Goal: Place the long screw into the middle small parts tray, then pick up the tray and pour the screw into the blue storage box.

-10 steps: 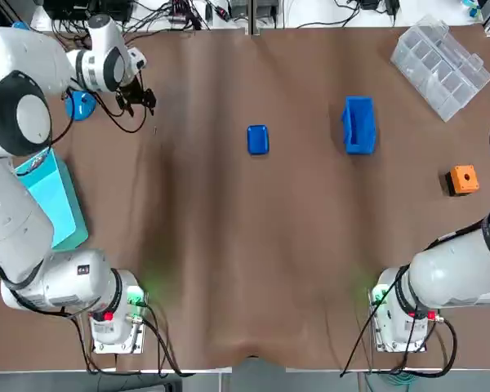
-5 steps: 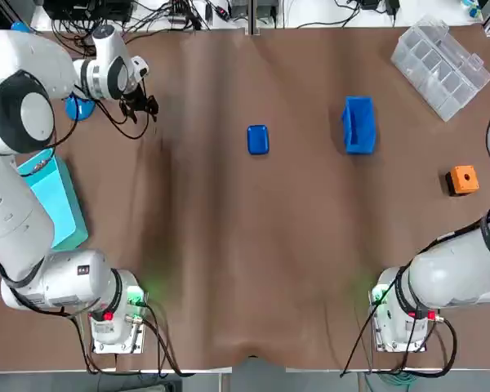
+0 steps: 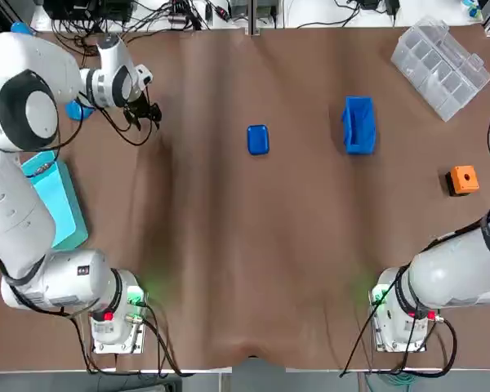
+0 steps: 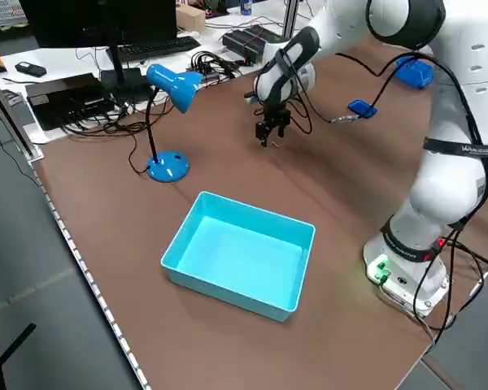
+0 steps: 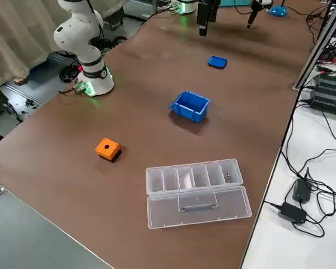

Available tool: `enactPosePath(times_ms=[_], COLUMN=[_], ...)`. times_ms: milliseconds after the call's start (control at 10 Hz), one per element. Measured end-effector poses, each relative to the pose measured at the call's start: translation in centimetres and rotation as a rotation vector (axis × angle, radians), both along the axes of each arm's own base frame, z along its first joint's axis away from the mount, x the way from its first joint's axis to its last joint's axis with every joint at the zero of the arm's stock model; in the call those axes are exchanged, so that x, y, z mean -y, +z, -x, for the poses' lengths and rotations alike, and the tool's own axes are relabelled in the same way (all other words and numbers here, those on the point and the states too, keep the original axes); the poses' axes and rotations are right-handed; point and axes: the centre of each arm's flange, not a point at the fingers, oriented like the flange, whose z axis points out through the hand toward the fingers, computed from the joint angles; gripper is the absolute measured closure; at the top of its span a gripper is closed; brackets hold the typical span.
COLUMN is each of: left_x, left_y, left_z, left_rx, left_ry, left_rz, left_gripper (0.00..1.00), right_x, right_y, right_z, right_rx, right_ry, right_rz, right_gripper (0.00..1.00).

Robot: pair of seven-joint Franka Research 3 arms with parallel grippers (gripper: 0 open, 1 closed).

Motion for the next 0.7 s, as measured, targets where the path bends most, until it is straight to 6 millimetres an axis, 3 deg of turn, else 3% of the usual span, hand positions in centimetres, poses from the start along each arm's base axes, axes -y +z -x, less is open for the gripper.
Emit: enactPosePath(times_ms=[400,700], left_x=[0.3,0.3], left_y=[-0.7,-1.3], left_z=[0.1,0.3], left_rx=[0.006,-0.004], left_ry=[-0.002,-0.001], left_rz=[0.003,0.004], left_gripper=[0.21,0.27], right_x=[1.2,-0.1], right_y=[0.0,-0.5], right_z=[0.0,-0.1], right_rx=[0.0,-0.012], right_ry=[-0.02,0.004], right_rz=[0.0,-0.003], right_gripper=[0.0,0.0])
